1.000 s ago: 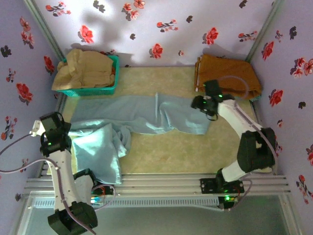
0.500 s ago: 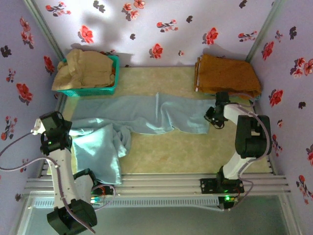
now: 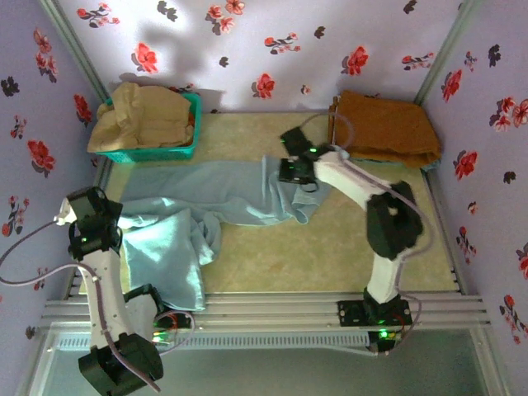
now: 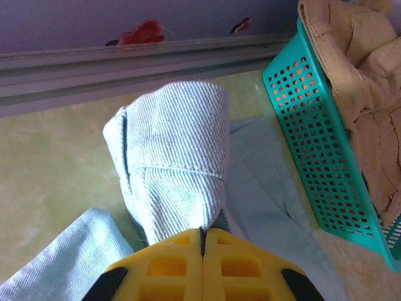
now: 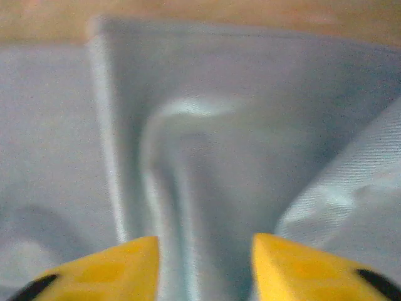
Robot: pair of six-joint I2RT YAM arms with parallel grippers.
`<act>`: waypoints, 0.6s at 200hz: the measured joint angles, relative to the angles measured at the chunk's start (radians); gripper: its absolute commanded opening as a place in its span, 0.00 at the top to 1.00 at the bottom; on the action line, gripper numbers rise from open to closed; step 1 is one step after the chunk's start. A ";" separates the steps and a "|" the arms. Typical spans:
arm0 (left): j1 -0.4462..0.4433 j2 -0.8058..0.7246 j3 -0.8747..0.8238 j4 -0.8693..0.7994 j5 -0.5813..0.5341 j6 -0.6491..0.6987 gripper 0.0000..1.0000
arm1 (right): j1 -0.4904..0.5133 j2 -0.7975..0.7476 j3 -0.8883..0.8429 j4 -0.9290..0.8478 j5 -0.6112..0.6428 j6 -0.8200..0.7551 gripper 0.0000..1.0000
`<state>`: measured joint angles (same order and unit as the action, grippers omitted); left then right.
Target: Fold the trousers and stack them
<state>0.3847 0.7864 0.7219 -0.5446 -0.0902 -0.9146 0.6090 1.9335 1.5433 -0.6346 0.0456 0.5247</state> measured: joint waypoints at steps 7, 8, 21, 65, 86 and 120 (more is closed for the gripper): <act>0.000 0.000 -0.003 0.003 0.006 0.000 1.00 | 0.031 0.060 0.048 -0.013 0.000 -0.010 0.45; 0.000 0.000 -0.003 0.003 0.007 0.000 1.00 | 0.034 0.064 0.052 -0.014 -0.001 -0.011 0.45; 0.000 0.001 -0.004 0.006 0.017 0.000 1.00 | 0.066 0.122 0.080 -0.031 0.000 -0.024 0.44; 0.000 0.004 -0.004 0.013 0.045 0.004 1.00 | -0.009 -0.085 -0.093 -0.061 0.037 -0.021 0.44; 0.000 0.005 -0.009 0.021 0.055 0.004 1.00 | -0.175 -0.283 -0.267 0.013 -0.012 0.034 0.40; 0.000 0.005 -0.031 0.036 0.063 0.003 1.00 | -0.407 -0.368 -0.504 0.164 -0.132 0.158 0.27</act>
<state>0.3847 0.7910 0.6907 -0.5087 -0.0273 -0.9112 0.2016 1.5658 1.0393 -0.4702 -0.0860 0.6830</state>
